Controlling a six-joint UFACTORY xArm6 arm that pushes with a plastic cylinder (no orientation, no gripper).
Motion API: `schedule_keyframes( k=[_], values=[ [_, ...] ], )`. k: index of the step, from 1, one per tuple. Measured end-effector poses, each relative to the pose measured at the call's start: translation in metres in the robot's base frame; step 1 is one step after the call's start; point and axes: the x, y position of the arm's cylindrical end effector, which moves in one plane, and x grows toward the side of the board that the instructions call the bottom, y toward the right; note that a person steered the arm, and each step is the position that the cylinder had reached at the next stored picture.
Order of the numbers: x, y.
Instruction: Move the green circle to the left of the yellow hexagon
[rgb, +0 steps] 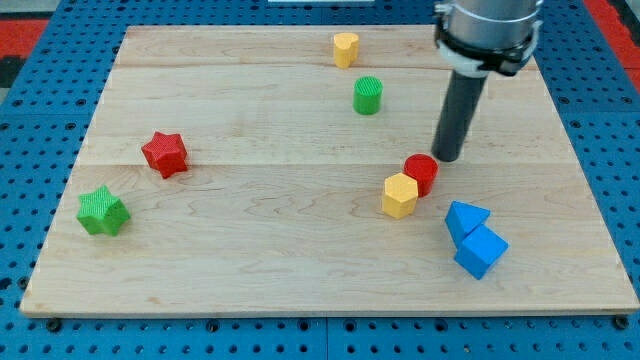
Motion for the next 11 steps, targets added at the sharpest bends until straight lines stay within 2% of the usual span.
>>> schedule_keyframes(
  k=[1,2,3,4,5,6,7,8,9,11],
  values=[
    [-0.074,0.031],
    [-0.134,-0.018],
    [-0.154,-0.077],
    [-0.146,-0.121],
    [-0.111,-0.089],
    [-0.076,-0.082],
    [-0.078,-0.104],
    [-0.008,-0.084],
    [0.043,-0.054],
    [0.026,-0.123]
  ],
)
